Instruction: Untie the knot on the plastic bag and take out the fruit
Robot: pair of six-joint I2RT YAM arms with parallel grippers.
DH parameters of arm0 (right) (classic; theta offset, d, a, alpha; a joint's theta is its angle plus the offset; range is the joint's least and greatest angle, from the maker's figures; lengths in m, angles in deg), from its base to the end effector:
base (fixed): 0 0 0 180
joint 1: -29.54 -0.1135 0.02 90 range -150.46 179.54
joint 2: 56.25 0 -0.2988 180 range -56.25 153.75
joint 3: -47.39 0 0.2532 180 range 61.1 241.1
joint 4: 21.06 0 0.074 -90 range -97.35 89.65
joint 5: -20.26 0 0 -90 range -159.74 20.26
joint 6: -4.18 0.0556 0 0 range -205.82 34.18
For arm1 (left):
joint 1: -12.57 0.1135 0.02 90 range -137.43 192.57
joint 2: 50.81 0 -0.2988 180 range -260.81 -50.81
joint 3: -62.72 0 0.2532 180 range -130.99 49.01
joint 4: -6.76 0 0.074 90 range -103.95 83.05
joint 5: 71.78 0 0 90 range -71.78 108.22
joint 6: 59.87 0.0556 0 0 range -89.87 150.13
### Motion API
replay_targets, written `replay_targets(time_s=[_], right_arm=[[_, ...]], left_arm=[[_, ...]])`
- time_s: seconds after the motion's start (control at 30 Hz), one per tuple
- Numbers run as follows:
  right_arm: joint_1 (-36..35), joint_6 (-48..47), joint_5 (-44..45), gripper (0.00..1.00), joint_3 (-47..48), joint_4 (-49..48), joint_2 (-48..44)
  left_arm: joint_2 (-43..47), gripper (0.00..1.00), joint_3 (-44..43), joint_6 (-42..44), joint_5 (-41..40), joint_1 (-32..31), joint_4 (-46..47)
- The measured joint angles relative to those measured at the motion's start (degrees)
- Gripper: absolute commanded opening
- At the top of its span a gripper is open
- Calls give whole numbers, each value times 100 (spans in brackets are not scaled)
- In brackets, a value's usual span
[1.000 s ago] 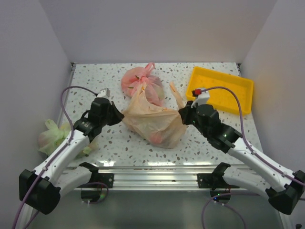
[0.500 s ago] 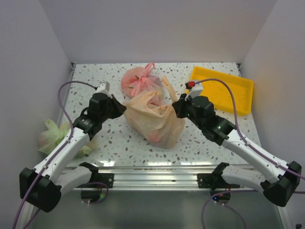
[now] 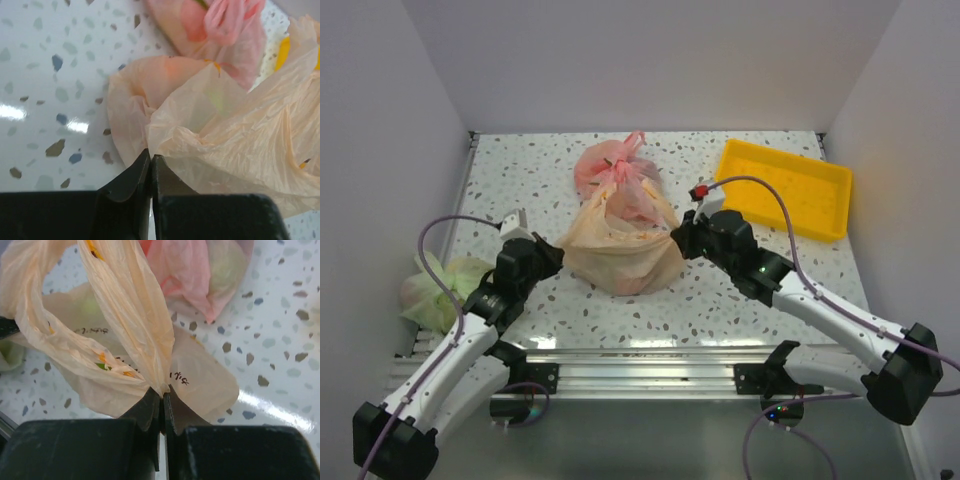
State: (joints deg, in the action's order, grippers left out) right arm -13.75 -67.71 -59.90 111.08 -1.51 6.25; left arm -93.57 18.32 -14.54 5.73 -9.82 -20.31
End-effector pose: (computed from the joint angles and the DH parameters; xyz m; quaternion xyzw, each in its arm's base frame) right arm 0.1939 0.1696 0.3432 -0.1271 0.7994 0.2379 0.5369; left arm 0.1614 -0.0535 0.2685 -0.2194 0.8133 -0.2166 0.4934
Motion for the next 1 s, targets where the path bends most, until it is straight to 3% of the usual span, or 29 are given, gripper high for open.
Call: replay_targets(time_s=[0.1, 0.17, 0.2, 0.33, 0.73, 1.0], right_arm=[[0, 205, -131, 0, -599, -72, 17], [-24, 343, -216, 0, -901, -79, 17], [-44, 396, -234, 0, -994, -68, 17], [-190, 498, -238, 1, -1056, -74, -20], [-264, 345, -356, 2, -678, 223, -122], [-273, 170, -363, 3, -629, 393, -210]], left_arm=[[321, 25, 608, -138, 109, 9, -271], [450, 51, 737, -66, 232, 13, -448], [531, 71, 737, -13, 350, 15, -472], [555, 100, 496, 584, 907, 22, -516], [-1298, 100, -2087, 3246, 2852, 4, -667], [-2389, 99, -2629, 3982, 2826, -542, -1176]])
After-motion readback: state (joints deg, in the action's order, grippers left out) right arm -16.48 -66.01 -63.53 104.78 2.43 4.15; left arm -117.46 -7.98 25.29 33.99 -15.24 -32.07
